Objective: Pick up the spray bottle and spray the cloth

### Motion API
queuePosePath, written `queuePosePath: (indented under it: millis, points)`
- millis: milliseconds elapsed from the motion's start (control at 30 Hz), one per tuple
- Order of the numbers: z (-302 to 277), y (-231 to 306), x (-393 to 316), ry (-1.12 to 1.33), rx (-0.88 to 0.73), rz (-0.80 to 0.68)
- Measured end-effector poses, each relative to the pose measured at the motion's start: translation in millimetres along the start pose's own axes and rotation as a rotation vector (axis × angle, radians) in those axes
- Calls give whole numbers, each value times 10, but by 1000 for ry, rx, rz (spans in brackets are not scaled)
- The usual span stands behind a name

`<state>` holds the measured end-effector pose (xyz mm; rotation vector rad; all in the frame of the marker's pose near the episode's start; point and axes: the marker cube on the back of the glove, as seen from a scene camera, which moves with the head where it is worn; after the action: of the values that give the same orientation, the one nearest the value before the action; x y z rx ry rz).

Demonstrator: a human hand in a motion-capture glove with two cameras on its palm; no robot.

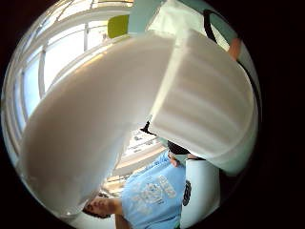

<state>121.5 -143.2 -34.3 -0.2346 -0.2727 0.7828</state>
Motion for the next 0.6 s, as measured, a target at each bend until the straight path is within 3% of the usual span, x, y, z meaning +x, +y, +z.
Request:
queuePosePath:
  millis: [600]
  points:
    - [93,3,5,36,-55,11]
